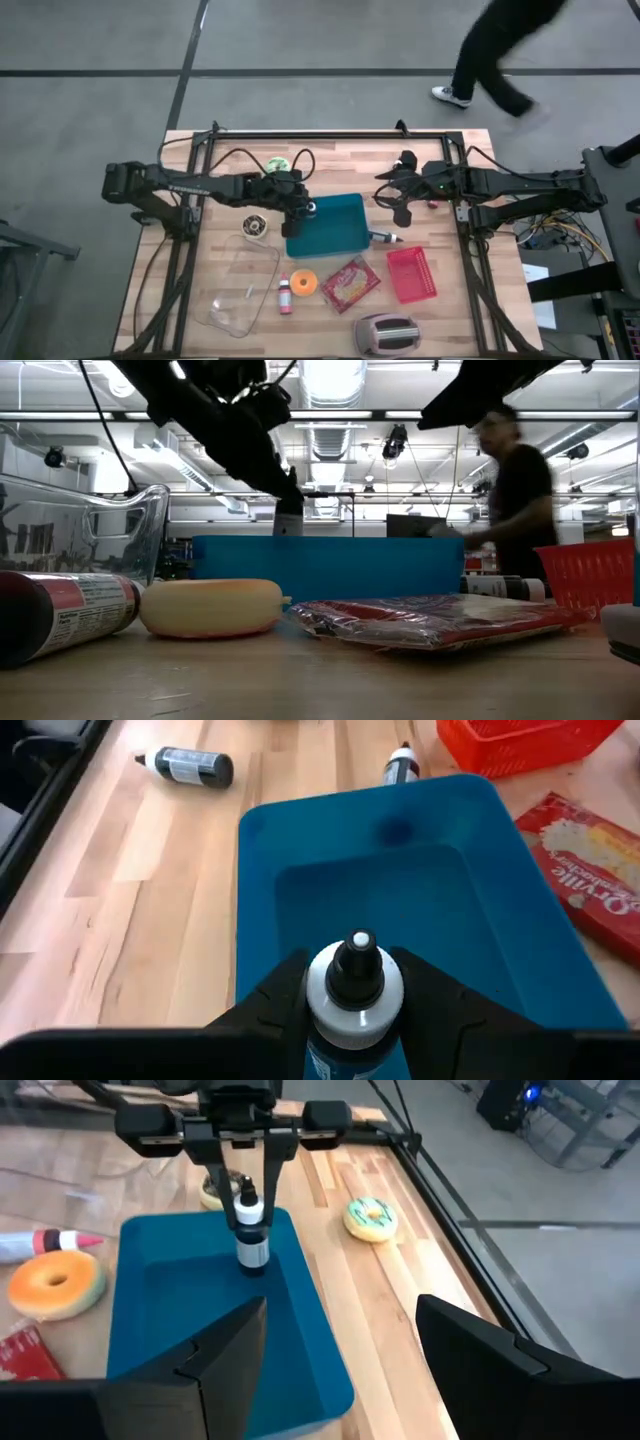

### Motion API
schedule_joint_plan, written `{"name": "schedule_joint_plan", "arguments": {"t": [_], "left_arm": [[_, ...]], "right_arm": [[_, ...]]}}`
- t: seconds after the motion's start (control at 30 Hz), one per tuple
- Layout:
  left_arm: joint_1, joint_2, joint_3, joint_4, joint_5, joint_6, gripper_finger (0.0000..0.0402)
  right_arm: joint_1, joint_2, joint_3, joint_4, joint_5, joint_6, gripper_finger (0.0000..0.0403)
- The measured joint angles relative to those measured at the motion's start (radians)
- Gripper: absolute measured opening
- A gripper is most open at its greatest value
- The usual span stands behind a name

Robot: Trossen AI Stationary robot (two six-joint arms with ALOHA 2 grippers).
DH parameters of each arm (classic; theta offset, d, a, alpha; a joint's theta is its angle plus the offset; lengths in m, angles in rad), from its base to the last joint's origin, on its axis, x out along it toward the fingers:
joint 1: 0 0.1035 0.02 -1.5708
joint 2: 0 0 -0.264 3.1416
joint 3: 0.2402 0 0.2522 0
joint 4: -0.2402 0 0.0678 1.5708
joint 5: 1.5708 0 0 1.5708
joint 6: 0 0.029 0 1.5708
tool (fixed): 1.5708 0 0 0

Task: Pick & Place Food Item
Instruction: Put the top left black food coloring bottle into the blue bin

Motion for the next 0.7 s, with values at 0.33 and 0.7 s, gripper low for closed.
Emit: {"name": "schedule_joint_plan", "arguments": {"t": [0.33,0.7], "left_arm": [[0.0,0.086,0.0,0.057,0.03,-0.024,0.0113],[0.001,0.102,-0.004,0.079,0.03,-0.033,0.0113]], "right_arm": [[0.0,0.0,-0.01,-0.017,0.0,0.004,0.0251],[0.0,0.001,-0.012,-0.021,-0.002,-0.016,0.0251]]}}
